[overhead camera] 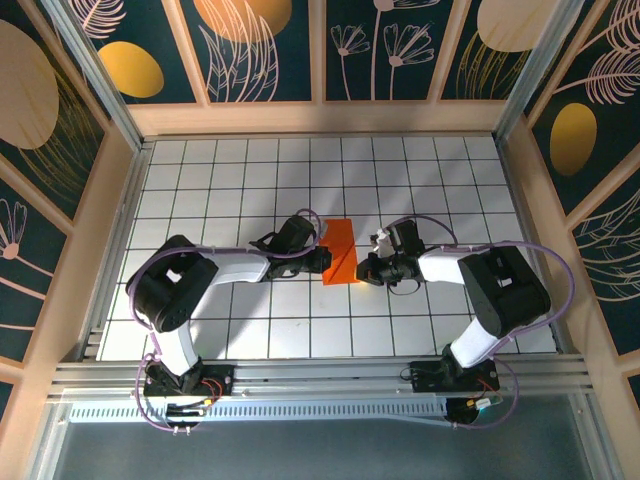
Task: Fold a paper plane with a square sheet of paper (fold left side to right side)
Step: Fold the triangle a second time at the center of the table.
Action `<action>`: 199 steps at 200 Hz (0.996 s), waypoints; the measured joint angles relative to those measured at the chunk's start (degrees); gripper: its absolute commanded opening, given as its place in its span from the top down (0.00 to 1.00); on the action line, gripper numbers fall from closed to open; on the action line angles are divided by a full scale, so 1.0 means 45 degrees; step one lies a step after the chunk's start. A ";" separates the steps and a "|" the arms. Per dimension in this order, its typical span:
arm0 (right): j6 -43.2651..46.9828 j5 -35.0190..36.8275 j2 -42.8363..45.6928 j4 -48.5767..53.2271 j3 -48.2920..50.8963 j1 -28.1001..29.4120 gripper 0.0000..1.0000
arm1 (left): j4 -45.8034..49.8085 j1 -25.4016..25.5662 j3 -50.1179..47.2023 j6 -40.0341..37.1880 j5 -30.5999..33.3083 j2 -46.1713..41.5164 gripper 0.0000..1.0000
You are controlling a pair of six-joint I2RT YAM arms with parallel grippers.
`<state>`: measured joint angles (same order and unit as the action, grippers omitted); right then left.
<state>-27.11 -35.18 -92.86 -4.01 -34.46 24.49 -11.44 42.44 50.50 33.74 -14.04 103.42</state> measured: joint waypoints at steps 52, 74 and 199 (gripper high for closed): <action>0.0000 0.0000 -0.0015 0.0005 -0.0010 0.0000 1.00 | 0.0321 -0.0044 0.0233 -0.0291 0.0272 0.0277 1.00; 0.0005 -0.0010 -0.0049 0.0087 -0.0073 0.0000 1.00 | 0.0364 -0.0087 0.0287 -0.0364 0.0291 0.0359 1.00; 0.0005 -0.0053 -0.0121 0.0126 -0.0146 -0.0005 1.00 | 0.0510 -0.0121 0.0622 -0.0602 0.0330 0.0641 1.00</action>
<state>-27.09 -35.42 -93.41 -3.44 -35.11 24.47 -9.15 41.89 53.30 31.03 -12.56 106.30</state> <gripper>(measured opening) 0.047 0.043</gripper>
